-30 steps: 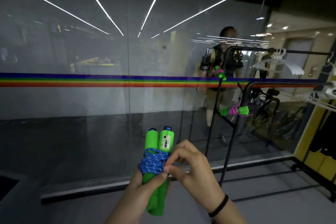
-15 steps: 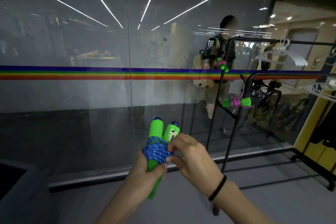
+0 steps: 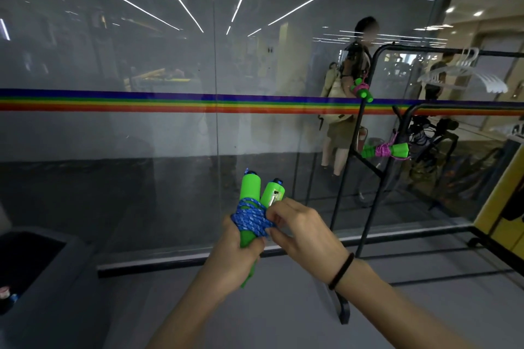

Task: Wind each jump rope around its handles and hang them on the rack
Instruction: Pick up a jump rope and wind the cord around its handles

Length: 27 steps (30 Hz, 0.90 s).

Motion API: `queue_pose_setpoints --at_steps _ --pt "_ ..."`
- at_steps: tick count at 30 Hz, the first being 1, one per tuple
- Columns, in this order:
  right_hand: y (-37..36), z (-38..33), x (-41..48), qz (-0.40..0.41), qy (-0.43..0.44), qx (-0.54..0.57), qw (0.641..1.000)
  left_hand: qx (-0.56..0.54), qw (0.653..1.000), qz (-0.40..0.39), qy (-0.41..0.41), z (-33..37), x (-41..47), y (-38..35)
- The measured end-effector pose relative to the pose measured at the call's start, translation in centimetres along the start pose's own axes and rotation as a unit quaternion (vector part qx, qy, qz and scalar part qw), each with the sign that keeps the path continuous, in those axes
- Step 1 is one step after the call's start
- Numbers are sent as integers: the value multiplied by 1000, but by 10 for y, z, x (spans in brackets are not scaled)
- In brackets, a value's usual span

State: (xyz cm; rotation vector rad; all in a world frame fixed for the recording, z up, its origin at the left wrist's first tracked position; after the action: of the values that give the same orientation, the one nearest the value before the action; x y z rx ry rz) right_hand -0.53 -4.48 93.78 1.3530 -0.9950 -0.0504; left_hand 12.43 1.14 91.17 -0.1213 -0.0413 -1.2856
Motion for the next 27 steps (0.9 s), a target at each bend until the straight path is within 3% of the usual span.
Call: queue_pose_setpoints --at_steps 4,9,18,27 --pt "-6 1 2 11 -24 60 998 17 1000 11 -8 0 3 2" --pt "-18 7 -4 -51 -37 81 995 52 998 -12 28 -10 1 8" --pt "-36 10 -18 -137 25 -19 990 104 985 -53 125 -29 -4 11" --pt "-37 2 -8 14 10 -84 996 -86 988 -17 126 -17 -2 -1"
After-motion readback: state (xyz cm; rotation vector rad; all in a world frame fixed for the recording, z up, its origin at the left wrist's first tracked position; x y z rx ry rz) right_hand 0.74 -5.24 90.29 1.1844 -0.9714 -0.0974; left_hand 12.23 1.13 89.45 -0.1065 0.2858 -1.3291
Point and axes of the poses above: each hand's wrist, its own x-axis towards the middle knuckle, its own y-axis out of the back of the hand, z = x × y, the point moved 1 cm from there along x, towards the middle knuckle, and after that the axes turned 15 degrees about -x, right-handed, at the moved point
